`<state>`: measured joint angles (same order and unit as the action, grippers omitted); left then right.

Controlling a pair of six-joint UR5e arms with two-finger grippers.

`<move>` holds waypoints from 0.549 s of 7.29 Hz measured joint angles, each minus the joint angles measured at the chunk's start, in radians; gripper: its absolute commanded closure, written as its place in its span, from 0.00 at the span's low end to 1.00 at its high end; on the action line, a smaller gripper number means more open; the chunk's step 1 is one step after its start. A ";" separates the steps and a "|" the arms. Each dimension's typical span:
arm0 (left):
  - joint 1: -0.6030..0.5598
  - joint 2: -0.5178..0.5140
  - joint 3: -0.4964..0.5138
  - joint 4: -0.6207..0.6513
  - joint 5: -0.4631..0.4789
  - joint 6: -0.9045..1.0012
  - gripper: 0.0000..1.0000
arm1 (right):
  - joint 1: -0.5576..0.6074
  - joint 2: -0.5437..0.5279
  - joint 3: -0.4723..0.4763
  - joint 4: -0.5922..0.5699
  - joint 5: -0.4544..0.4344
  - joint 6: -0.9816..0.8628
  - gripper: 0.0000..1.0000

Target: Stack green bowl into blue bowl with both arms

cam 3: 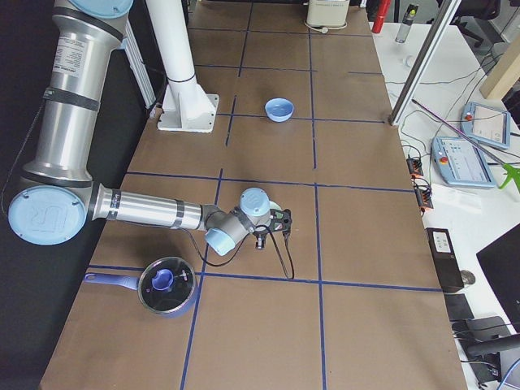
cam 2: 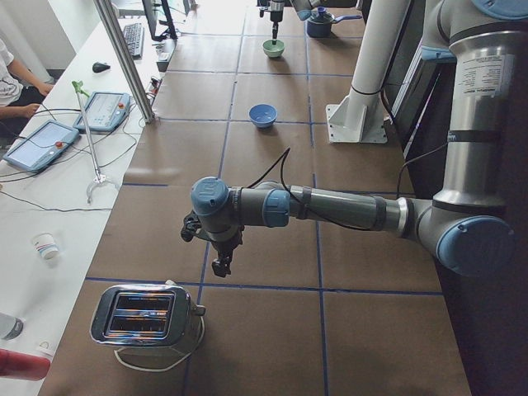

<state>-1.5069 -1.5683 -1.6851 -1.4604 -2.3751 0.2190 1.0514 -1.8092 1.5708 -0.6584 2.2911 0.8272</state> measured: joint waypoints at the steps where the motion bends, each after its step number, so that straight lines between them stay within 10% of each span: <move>1: 0.000 0.000 -0.001 0.000 0.000 -0.001 0.00 | -0.001 0.005 0.024 -0.005 0.018 0.022 1.00; 4: 0.000 0.001 -0.002 0.000 0.001 -0.002 0.00 | -0.054 0.209 0.162 -0.241 0.050 0.209 1.00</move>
<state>-1.5067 -1.5677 -1.6870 -1.4604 -2.3746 0.2168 0.9974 -1.6005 1.7325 -0.8998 2.3409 1.0363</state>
